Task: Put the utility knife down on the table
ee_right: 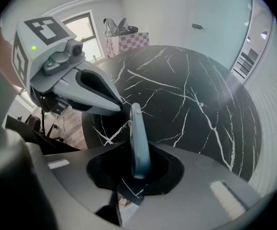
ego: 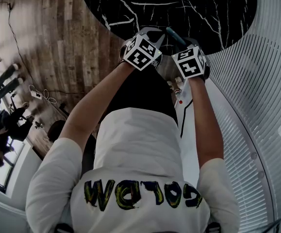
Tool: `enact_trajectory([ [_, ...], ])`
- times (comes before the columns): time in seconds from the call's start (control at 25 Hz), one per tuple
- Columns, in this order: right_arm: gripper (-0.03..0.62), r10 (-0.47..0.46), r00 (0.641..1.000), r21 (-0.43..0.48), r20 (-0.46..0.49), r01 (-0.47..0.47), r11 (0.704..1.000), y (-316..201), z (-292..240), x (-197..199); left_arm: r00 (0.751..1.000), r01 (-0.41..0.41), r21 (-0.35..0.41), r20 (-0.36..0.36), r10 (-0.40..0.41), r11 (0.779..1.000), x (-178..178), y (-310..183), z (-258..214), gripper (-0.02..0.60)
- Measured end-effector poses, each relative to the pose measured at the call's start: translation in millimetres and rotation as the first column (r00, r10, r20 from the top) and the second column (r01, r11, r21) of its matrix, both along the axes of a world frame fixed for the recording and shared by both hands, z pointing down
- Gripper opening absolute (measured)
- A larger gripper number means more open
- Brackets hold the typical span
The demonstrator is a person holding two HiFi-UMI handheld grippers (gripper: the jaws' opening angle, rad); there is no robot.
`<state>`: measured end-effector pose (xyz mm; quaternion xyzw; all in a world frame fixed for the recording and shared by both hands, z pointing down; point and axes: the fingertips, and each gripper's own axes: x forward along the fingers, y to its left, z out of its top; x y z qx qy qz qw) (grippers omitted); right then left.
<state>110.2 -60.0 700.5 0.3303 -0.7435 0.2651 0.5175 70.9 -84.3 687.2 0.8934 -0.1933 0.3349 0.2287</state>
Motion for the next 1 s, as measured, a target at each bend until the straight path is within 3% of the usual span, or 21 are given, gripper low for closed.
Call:
enact_trajectory([
  [0.68, 0.101, -0.012, 1.000, 0.007, -0.004, 0.012, 1.000, -2, 0, 4, 1.000, -0.006, -0.006, 0.009, 0.006, 1.000, 0, 1, 1, 0.002],
  [1.0, 0.115, -0.002, 1.000, 0.018, 0.003, 0.002, 1.000, -1, -1, 6, 0.997, 0.073, -0.063, -0.003, -0.073, 0.995, -12, -6, 2, 0.002],
])
